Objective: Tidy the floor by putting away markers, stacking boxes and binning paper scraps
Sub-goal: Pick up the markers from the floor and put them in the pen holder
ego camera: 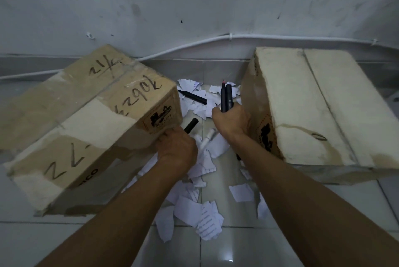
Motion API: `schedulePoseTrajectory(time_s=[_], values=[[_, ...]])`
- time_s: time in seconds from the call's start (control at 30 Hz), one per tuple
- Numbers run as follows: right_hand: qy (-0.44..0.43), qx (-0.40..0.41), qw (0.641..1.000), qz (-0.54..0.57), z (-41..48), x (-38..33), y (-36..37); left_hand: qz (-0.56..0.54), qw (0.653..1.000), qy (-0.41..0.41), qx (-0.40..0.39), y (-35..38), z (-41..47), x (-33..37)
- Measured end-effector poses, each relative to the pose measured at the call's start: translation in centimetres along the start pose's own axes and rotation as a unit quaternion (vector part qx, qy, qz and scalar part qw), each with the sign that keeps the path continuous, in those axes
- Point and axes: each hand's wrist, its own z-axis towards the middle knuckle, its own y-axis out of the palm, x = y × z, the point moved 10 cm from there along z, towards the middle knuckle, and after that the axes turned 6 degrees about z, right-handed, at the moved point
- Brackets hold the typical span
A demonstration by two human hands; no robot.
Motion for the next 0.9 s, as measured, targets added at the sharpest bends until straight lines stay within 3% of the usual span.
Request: schedulePoseTrajectory(time_s=[0.1,0.23,0.37,0.6,0.7,0.9], values=[[-0.009,-0.038,0.999,0.015,-0.1,-0.7,0.4,0.072,0.995,0.069,0.014,-0.2,-0.9,1.2],[-0.071,-0.061,0.995,-0.022,-0.1,-2.8,0.8,-0.079,0.988,0.11,0.081,-1.8,-3.3,2.4],[-0.107,-0.06,0.99,-0.073,1.3,-5.0,1.0,-0.212,0.965,0.152,0.008,0.1,-5.3,4.2],[-0.114,-0.052,0.984,-0.125,4.8,-7.5,2.2,-0.194,0.943,0.269,-0.006,2.7,-9.6,9.3],[-0.13,-0.09,0.972,-0.174,5.0,-7.9,4.5,-0.214,0.941,0.261,-0.04,4.5,-10.2,9.8],[-0.144,-0.145,0.949,-0.239,5.6,-7.4,8.0,-0.232,0.953,0.194,0.019,2.4,-8.2,6.6]])
